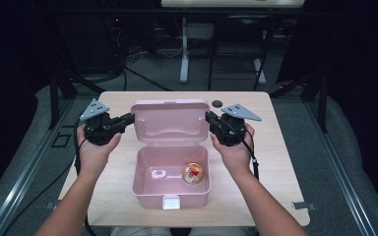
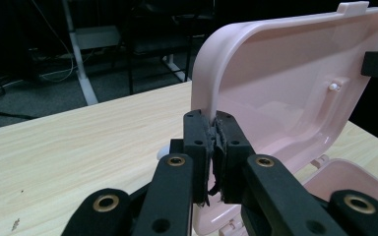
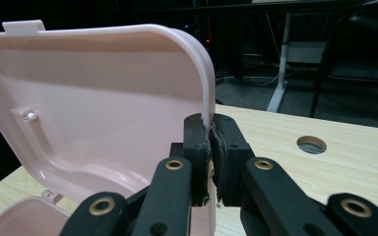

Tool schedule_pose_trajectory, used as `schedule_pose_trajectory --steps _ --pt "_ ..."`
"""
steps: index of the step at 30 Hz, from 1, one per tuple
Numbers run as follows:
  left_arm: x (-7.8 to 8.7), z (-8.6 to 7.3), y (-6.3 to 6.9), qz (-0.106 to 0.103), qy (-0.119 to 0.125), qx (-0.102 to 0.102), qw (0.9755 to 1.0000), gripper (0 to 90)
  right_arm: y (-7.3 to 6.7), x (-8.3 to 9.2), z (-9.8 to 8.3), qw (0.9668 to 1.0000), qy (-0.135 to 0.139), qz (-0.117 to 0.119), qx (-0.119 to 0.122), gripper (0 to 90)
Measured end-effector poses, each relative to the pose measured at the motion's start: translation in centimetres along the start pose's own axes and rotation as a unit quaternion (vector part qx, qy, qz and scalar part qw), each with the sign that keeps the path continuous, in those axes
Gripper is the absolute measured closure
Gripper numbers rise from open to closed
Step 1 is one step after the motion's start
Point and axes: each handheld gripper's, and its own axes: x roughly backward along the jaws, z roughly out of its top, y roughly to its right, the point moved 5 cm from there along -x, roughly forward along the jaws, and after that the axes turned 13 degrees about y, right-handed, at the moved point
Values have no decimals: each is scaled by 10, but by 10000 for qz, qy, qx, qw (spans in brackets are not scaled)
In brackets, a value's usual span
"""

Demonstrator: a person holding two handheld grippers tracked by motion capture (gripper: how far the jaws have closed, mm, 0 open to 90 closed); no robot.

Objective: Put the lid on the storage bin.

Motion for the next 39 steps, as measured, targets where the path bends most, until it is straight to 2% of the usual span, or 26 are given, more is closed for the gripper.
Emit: schedule_pose_trajectory --steps 18,28,33,36,37,39 --pt "10 -1 6 -49 60 10 10000 845 -6 11 0 9999 41 43 108 836" --pt "16 2 10 -12 -6 -105 9999 852 -9 17 1 9999 69 95 122 839" --pt "18 2 12 -7 -10 -159 9999 851 -8 19 0 9997 93 83 212 854" --pt "17 4 12 -56 95 -147 9998 787 -10 19 -1 9995 127 89 267 855" --pt "16 5 12 -38 101 -165 9998 748 -10 19 -1 9994 136 87 296 855" --pt "14 7 11 2 125 -176 9998 727 -10 19 -1 9994 136 88 294 855"
